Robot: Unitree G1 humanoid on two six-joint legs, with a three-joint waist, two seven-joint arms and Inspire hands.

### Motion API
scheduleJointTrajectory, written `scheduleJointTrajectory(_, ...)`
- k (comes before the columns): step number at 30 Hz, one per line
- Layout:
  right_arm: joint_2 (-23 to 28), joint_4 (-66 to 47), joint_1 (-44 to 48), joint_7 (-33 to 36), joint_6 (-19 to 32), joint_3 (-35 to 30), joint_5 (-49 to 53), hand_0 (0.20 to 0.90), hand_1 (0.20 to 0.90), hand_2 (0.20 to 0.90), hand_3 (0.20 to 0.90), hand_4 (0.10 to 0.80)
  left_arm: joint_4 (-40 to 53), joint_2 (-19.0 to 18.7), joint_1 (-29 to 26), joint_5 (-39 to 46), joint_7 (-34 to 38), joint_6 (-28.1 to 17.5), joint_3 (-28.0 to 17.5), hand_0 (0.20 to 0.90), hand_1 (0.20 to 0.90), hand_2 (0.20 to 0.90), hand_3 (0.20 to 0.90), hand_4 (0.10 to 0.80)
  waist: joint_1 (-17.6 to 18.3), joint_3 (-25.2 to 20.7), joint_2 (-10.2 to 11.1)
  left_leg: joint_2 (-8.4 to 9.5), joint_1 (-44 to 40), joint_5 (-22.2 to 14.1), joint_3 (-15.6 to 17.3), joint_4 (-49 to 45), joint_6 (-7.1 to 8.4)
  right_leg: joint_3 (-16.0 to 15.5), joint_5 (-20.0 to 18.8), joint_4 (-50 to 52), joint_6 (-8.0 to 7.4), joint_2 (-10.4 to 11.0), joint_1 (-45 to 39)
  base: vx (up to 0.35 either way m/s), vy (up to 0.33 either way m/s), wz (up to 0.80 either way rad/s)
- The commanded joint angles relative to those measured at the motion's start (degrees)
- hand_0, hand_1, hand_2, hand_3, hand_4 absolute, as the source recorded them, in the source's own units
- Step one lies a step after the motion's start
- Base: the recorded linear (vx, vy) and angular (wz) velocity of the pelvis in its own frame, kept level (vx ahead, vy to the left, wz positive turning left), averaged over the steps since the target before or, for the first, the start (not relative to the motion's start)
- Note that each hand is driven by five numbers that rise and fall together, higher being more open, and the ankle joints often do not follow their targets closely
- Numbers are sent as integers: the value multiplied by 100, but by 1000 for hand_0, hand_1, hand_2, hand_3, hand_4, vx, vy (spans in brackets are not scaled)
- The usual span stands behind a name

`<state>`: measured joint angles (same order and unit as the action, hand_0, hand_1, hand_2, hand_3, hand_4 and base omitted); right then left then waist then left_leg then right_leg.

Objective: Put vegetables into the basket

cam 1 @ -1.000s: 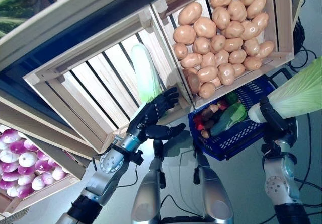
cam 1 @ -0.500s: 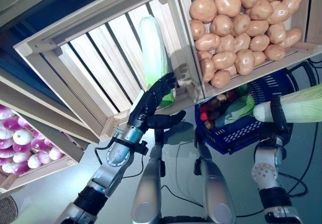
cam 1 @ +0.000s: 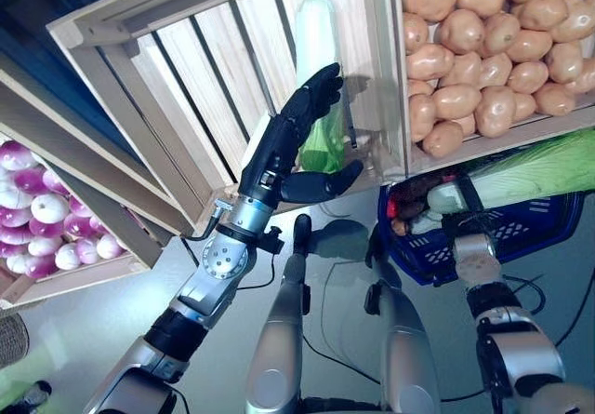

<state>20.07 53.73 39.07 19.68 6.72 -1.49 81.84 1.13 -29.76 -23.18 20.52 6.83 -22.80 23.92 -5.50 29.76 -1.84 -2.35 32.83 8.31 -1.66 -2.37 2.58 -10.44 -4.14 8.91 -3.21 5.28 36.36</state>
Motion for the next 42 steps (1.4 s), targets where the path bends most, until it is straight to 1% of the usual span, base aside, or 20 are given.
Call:
scheduleJointTrajectory(1, 603, 124, 172, -186, -38, -20, 453, 300, 300, 300, 300, 400, 664, 146, -474, -462, 392, -660, -64, 900, 900, 900, 900, 800, -28, 3, -206, 634, 538, -142, -73, -443, -101, -213, -191, 150, -53, 44, -16, -3, 38, 6)
scheduleJointTrajectory(5, 494, 589, 386, -53, -463, -30, 761, 300, 300, 300, 300, 400, 745, 97, -593, -1201, 860, -685, -120, 900, 900, 900, 900, 800, -67, 3, -312, 665, 668, -145, -33, -500, -113, -183, -186, 223, -43, 62, 169, 4, 39, 7)
scheduleJointTrajectory(6, 495, 700, 381, 34, -509, -41, 883, 300, 300, 300, 300, 400, 761, 47, -598, -1519, 1049, -670, -157, 900, 900, 900, 900, 800, -80, 3, -325, 671, 630, -199, -20, -507, -111, -172, -127, 246, -48, 63, 145, 5, 26, 5)
scheduleJointTrajectory(7, 505, 841, 381, 105, -518, -67, 1061, 300, 300, 300, 300, 400, 753, -80, -655, -2150, 1439, -631, -220, 900, 900, 900, 900, 800, -86, 3, -355, 681, 669, -163, -18, -508, -112, -173, -159, 245, -34, 57, 186, 5, 28, 4)
scheduleJointTrajectory(8, 511, 901, 370, 122, -524, -82, 1141, 900, 900, 900, 900, 800, 761, -171, -685, -2441, 1675, -563, -277, 900, 900, 900, 900, 800, -94, 3, -384, 695, 683, -151, -16, -512, -115, -169, -165, 255, -31, 50, 210, -14, 40, 1)
scheduleJointTrajectory(9, 533, 925, 352, 214, -530, -106, 1203, 900, 900, 900, 900, 800, 756, -292, -700, -2782, 1918, -477, -335, 900, 900, 900, 900, 800, -94, 3, -408, 702, 667, -164, 0, -518, -117, -164, -146, 277, -32, 50, 208, 26, 38, -1)
scheduleJointTrajectory(11, 569, 961, 344, 277, -520, -144, 1258, 900, 900, 900, 900, 800, 718, -466, -733, -3045, 2246, -335, -403, 900, 900, 900, 900, 800, -94, 3, -437, 708, 663, -156, 9, -514, -114, -153, -146, 288, -30, 50, 217, 0, 45, 3)
scheduleJointTrajectory(13, 617, 1011, 292, 330, -476, -235, 1392, 900, 900, 900, 900, 800, 692, -737, -738, -3358, 2487, -153, -618, 900, 900, 900, 900, 800, -106, 3, -495, 716, 660, -155, 33, -546, -118, -130, -130, 337, -30, 54, 241, -12, 65, 1)
scheduleJointTrajectory(17, 681, 912, -2, 484, -519, -356, 1557, 900, 900, 900, 900, 800, 642, -1245, -609, -4423, 3257, 196, -969, 900, 900, 900, 900, 800, -78, 3, -553, 702, 599, -229, 95, -616, -95, -82, -51, 410, -50, 86, 212, 16, 65, -3)
scheduleJointTrajectory(19, 700, 922, -77, 449, -491, -391, 1633, 900, 900, 900, 900, 800, 572, -1455, -642, -5298, 3769, 511, -1078, 900, 900, 900, 900, 800, -64, 3, -565, 690, 600, -236, 123, -633, -87, -66, -34, 427, -48, 91, 218, 9, 40, 0)
scheduleJointTrajectory(20, 687, 892, -158, 409, -480, -424, 1662, 900, 900, 900, 900, 800, 514, -1689, -711, -5956, 4044, 755, -1154, 900, 900, 900, 900, 800, -43, 3, -581, 679, 595, -256, 137, -663, -79, -49, -9, 471, -53, 96, 231, -3, 33, 1)
scheduleJointTrajectory(21, 671, 860, -190, 415, -466, -438, 1650, 900, 900, 900, 900, 800, 463, -1801, -762, -6592, 4225, 961, -1177, 900, 900, 900, 900, 800, -27, 3, -575, 669, 608, -259, 151, -684, -74, -42, -7, 492, -49, 97, 252, -31, 56, 1)
scheduleJointTrajectory(22, 656, 804, -204, 443, -432, -439, 1600, 900, 900, 900, 900, 800, 380, -2069, -967, -7395, 4267, 1210, -1187, 900, 900, 900, 900, 800, 18, 3, -587, 655, 655, -210, 182, -706, -67, -29, -60, 503, -42, 101, 312, -30, 70, 1)
scheduleJointTrajectory(24, 663, 671, -238, 524, -409, -440, 1557, 900, 900, 900, 900, 800, 329, -2397, -1236, -7999, 4206, 1316, -1177, 900, 900, 900, 900, 800, 82, 3, -592, 629, 678, -206, 216, -732, -52, -3, -70, 522, -40, 105, 355, -17, 79, 1)
scheduleJointTrajectory(26, 635, 607, -290, 485, -424, -469, 1430, 900, 900, 900, 900, 800, 281, -2594, -1424, -8838, 4139, 1503, -1110, 900, 900, 900, 900, 800, 117, 3, -586, 615, 685, -216, 243, -748, -46, 17, -59, 548, -42, 105, 369, -2, 51, -2)
scheduleJointTrajectory(27, 614, 546, -333, 466, -417, -467, 1288, 900, 900, 900, 900, 800, 246, -2720, -1595, -9210, 4029, 1519, -1000, 900, 900, 900, 900, 800, 170, 3, -590, 606, 683, -238, 264, -763, -42, 33, -40, 569, -45, 110, 381, -13, 41, -7)
scheduleJointTrajectory(30, 549, 488, -393, 308, -379, -453, 1155, 900, 900, 900, 900, 800, 286, -2875, -2052, -9329, 3725, 1377, -778, 900, 900, 900, 900, 800, 236, 3, -579, 589, 736, -222, 288, -768, -49, 55, -58, 571, -43, 100, 438, -9, 18, -4)
scheduleJointTrajectory(35, 327, 184, -834, -207, -200, -322, 880, 900, 900, 900, 900, 800, 364, -3095, -2949, -9435, 2730, 663, -279, 900, 900, 900, 900, 800, 418, 3, -462, 565, 821, -221, 325, -783, -54, 126, -125, 537, -81, 50, 526, 0, 0, 0)
scheduleJointTrajectory(39, 207, -87, -1154, -302, 113, -120, 46, 900, 900, 900, 900, 800, 294, -3078, -3373, -9221, 2386, 552, -50, 900, 900, 900, 900, 800, 508, 3, -379, 548, 874, -229, 368, -817, -58, 177, -164, 519, -101, 38, 584, 0, 0, 0)
scheduleJointTrajectory(42, 121, -120, -1428, -298, 246, 5, -477, 900, 900, 900, 900, 800, 84, -2975, -3525, -9219, 2009, 204, -49, 900, 900, 900, 900, 800, 595, 3, -299, 522, 867, -225, 419, -797, -42, 227, -208, 447, -118, 15, 579, -7, 17, -7)
